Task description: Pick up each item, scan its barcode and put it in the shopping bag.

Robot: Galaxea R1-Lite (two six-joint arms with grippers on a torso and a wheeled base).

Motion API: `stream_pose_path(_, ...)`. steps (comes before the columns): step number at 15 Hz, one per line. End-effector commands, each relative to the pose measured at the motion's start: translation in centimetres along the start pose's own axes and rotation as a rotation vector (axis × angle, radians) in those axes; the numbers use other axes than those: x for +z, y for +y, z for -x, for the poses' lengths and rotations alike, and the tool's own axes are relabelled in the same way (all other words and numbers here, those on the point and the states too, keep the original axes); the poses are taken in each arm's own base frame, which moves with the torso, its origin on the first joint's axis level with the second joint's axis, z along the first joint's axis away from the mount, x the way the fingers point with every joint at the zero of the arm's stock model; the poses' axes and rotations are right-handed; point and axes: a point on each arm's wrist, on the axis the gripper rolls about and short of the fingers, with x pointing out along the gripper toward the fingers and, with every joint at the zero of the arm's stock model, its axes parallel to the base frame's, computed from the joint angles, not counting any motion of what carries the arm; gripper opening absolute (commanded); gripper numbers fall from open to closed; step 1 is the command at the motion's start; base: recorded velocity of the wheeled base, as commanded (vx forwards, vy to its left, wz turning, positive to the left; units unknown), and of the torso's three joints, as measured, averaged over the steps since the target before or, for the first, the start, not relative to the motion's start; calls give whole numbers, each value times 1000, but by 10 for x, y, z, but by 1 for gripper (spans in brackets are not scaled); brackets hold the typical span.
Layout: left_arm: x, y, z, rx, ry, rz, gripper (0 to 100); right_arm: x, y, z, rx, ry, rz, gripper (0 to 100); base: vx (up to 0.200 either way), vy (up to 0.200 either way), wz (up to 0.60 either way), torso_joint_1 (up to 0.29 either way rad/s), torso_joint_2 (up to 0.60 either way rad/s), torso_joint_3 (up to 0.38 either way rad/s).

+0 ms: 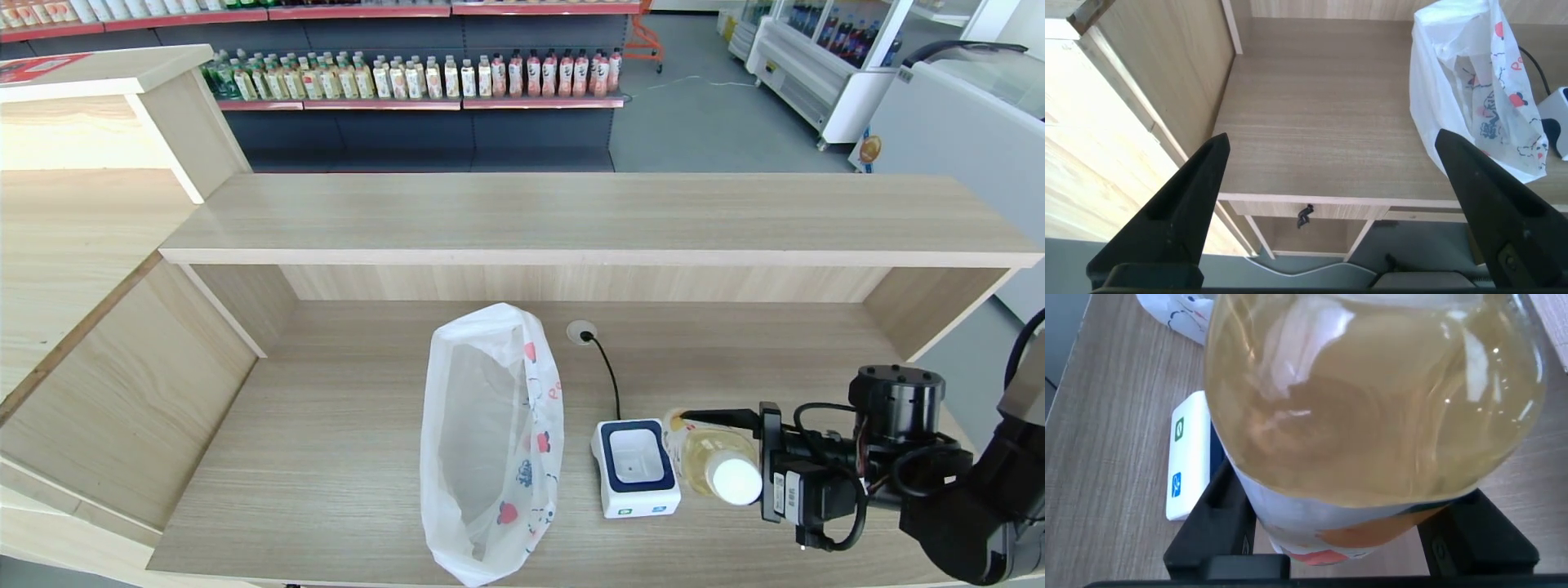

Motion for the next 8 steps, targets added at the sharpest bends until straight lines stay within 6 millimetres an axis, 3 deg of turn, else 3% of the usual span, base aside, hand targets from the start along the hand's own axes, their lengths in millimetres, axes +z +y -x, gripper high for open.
stream_pose_path(1, 0, 0, 0, 0, 0, 0, 100, -6, 3, -5, 8, -6, -7, 0, 0, 0, 0, 0, 0, 0)
stream_pose_path(8, 0, 0, 0, 0, 0, 0, 100, -20, 4, -27, 38, -155, 24, 0, 0, 0, 0, 0, 0, 0)
